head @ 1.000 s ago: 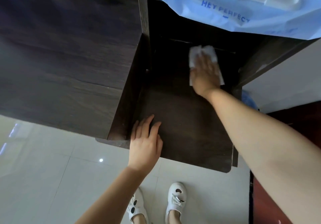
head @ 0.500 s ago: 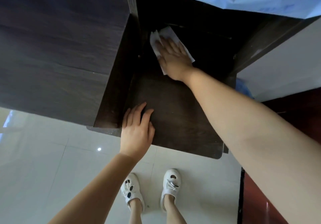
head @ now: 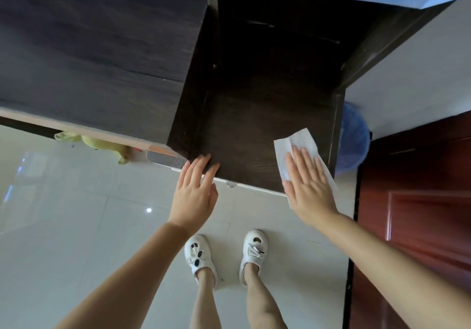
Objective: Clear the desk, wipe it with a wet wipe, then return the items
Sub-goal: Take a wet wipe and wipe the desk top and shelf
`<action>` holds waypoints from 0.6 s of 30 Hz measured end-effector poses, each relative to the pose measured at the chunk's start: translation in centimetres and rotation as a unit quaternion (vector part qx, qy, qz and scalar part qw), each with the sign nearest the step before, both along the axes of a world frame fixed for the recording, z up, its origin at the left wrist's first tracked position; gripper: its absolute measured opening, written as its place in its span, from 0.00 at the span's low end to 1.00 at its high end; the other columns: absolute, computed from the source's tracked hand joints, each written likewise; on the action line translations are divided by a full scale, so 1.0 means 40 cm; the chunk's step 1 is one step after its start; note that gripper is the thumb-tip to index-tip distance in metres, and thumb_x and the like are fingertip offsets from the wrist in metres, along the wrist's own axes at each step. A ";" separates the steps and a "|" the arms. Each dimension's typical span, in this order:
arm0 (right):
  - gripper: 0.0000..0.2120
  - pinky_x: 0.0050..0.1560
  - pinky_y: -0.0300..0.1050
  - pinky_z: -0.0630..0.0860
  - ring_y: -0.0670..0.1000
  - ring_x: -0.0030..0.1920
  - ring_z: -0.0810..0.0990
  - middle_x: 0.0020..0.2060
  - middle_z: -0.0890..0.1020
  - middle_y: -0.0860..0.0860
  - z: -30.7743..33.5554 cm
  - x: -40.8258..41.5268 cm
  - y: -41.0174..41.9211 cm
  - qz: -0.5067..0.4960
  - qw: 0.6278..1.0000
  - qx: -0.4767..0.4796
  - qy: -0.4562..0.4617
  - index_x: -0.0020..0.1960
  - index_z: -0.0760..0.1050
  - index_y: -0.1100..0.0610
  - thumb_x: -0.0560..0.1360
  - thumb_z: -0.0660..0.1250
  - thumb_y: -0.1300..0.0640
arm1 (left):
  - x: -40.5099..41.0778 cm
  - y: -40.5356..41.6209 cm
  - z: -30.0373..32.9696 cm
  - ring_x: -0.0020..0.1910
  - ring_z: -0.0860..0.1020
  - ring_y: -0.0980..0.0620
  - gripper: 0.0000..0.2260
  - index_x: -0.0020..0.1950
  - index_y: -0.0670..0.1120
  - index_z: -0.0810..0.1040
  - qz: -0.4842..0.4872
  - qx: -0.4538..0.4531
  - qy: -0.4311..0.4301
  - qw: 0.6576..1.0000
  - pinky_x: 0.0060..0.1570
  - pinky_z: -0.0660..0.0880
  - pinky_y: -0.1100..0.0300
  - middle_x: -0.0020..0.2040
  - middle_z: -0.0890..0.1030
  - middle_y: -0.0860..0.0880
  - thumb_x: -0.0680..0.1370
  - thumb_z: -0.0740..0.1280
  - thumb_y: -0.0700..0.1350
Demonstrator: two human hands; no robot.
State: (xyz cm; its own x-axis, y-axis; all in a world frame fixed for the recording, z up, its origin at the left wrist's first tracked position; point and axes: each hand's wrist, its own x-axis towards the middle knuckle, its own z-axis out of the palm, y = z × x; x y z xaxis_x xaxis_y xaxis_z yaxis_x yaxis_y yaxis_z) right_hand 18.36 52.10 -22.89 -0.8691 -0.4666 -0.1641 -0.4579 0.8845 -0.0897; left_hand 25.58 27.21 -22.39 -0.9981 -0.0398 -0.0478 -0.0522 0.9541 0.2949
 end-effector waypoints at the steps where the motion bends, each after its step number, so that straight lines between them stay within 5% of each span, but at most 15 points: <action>1: 0.25 0.73 0.53 0.51 0.59 0.72 0.62 0.72 0.64 0.59 -0.005 0.032 -0.041 0.020 1.000 -0.013 0.009 0.73 0.58 0.62 0.81 0.44 0.50 | 0.016 -0.005 0.002 0.67 0.65 0.43 0.18 0.63 0.41 0.73 0.005 -0.005 -0.010 1.000 0.70 0.56 0.48 0.65 0.73 0.39 0.75 0.55 0.43; 7: 0.24 0.73 0.48 0.50 0.53 0.73 0.61 0.72 0.65 0.53 -0.027 0.098 -0.271 0.177 0.983 -0.024 0.039 0.73 0.59 0.57 0.79 0.51 0.51 | 0.082 -0.082 0.020 0.65 0.71 0.38 0.18 0.61 0.40 0.74 0.059 0.032 -0.036 0.997 0.67 0.56 0.42 0.65 0.74 0.39 0.76 0.52 0.43; 11: 0.23 0.73 0.48 0.50 0.53 0.72 0.66 0.71 0.68 0.53 -0.048 0.090 -0.391 0.231 0.970 -0.029 0.068 0.72 0.61 0.58 0.78 0.53 0.54 | 0.110 -0.147 0.019 0.65 0.70 0.39 0.20 0.64 0.39 0.71 0.139 0.108 -0.021 0.984 0.66 0.65 0.45 0.66 0.72 0.39 0.77 0.51 0.43; 18: 0.25 0.72 0.48 0.55 0.52 0.70 0.68 0.70 0.70 0.54 -0.041 0.127 -0.454 0.206 0.972 0.002 0.118 0.71 0.64 0.60 0.74 0.61 0.59 | 0.066 -0.199 0.046 0.72 0.59 0.51 0.21 0.74 0.43 0.58 0.331 0.303 -0.039 0.893 0.66 0.54 0.64 0.74 0.61 0.47 0.80 0.53 0.39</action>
State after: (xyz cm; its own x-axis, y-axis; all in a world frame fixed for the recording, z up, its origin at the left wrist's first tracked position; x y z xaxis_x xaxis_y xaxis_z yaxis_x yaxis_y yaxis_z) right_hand 23.43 33.96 -24.52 -0.6229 -0.7822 0.0141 -0.7801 0.6224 0.0631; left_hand 28.23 19.25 -20.57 -0.7579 -0.5634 -0.3288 -0.5884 0.3729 0.7174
